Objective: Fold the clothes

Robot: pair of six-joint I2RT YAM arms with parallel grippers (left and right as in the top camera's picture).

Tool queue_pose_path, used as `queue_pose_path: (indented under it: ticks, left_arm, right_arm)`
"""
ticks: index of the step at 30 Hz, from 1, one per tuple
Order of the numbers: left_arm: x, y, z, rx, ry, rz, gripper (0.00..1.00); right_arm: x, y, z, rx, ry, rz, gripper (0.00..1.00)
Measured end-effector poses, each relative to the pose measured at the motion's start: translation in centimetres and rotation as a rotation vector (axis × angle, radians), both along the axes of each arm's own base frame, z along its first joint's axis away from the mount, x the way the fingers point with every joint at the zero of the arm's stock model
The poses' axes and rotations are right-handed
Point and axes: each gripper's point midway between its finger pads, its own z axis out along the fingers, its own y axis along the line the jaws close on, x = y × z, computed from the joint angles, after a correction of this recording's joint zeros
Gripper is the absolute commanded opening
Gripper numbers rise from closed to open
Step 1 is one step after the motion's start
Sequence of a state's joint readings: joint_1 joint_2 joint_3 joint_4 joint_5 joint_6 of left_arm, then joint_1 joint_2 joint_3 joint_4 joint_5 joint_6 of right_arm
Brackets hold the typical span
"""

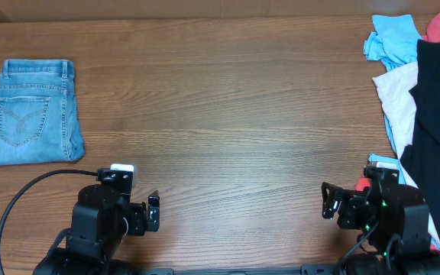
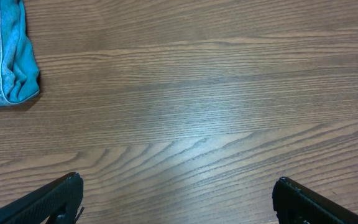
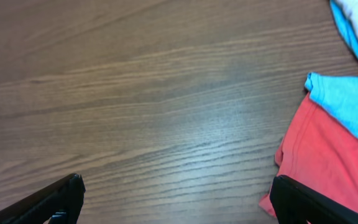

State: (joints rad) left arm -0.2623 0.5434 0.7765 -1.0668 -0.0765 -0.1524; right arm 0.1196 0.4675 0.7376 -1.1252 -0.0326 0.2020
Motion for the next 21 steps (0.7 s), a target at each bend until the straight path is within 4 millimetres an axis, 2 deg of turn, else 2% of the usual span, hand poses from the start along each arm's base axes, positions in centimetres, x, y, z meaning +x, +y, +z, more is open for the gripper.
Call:
queue_pose_path:
  ticks: [4,8,10,14,16,21]
  left_arm:
    - [0.0,0.0,0.0,0.0,0.0,0.0,1.0]
    - [0.0,0.0,0.0,0.001,0.001,0.0,1.0]
    - [0.0,0.0,0.0,0.001,0.002,0.001,1.0]
    - [0.0,0.1,-0.1,0.002,0.004,0.004,1.0]
    - [-0.1,0.1,-0.1,0.002,0.005,0.004,1.0]
    - [-0.1,0.1,-0.2,0.003,0.007,0.005,1.0]
  right_arm:
    - [-0.2,0.0,1.1,0.009,-0.074,0.0,1.0]
    - [1.2,0.2,3.9,0.008,-0.315,0.024,1.0]
    - [1.8,0.2,4.5,-0.007,-0.424,0.039,1.0]
    - [3.1,0.4,3.6,-0.032,-0.599,0.059,1.0]
    - [4.4,0.5,3.4,-0.048,-0.697,0.065,1.0]
    - [6.4,0.8,3.4,-0.08,-0.893,0.073,1.0]
